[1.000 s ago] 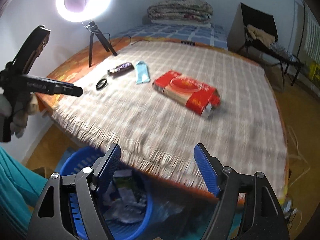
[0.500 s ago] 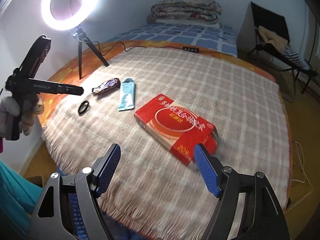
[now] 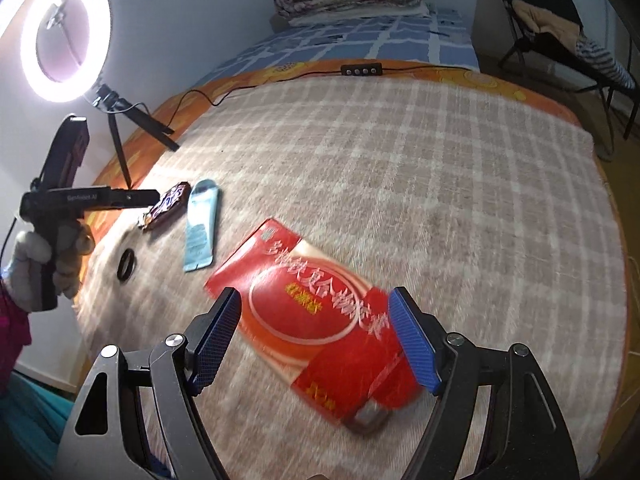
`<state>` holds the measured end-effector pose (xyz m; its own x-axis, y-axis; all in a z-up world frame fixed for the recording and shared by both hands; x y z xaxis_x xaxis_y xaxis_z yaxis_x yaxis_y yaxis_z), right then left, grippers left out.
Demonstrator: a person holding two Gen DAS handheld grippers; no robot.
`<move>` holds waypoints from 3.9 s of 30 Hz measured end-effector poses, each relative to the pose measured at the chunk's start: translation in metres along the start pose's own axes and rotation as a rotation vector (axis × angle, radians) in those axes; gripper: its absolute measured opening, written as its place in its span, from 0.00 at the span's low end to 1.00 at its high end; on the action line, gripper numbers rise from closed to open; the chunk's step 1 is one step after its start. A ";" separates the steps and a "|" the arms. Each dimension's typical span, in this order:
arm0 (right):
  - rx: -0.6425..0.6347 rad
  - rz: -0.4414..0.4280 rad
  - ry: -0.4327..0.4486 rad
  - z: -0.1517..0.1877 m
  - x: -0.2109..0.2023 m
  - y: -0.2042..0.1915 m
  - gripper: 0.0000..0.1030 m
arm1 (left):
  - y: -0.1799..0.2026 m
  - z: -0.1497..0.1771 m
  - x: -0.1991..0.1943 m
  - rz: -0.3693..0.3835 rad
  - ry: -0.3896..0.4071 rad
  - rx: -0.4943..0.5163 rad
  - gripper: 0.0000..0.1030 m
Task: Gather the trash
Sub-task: 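Close left gripper on Snickers wrapper while right gripper grasps red medicine box, then carry wrapper in left gripper while right gripper carries red box to basket, then open left gripper into basket while right gripper drops red box in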
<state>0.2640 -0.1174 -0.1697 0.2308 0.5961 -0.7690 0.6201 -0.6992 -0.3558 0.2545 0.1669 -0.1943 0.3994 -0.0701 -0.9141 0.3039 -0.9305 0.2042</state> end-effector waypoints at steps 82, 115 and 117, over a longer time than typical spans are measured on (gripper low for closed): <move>-0.395 0.063 -0.051 0.121 -0.083 -0.167 0.87 | 0.082 0.210 -0.142 0.022 0.077 0.347 0.08; -0.361 0.047 -0.228 0.262 -0.037 -0.192 0.87 | 0.075 0.347 -0.079 -0.006 -0.176 0.400 0.09; -0.354 0.048 -0.229 0.264 -0.035 -0.191 0.87 | 0.077 0.349 -0.077 -0.010 -0.182 0.404 0.10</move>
<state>-0.0603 -0.1082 -0.2150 0.1180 0.4354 -0.8925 0.8412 -0.5215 -0.1431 -0.0546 -0.0243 -0.2301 0.2281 -0.0891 -0.9695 -0.0702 -0.9947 0.0749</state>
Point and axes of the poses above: each gripper's, at about its wrist camera, not at the fingertips, and x roughly the way its jaws point, y to its right, z to its underside, the point moved 5 cm from there along x, roughly the way its jaws point, and after that the axes turned 8 degrees about -z, right-handed, at the moved point
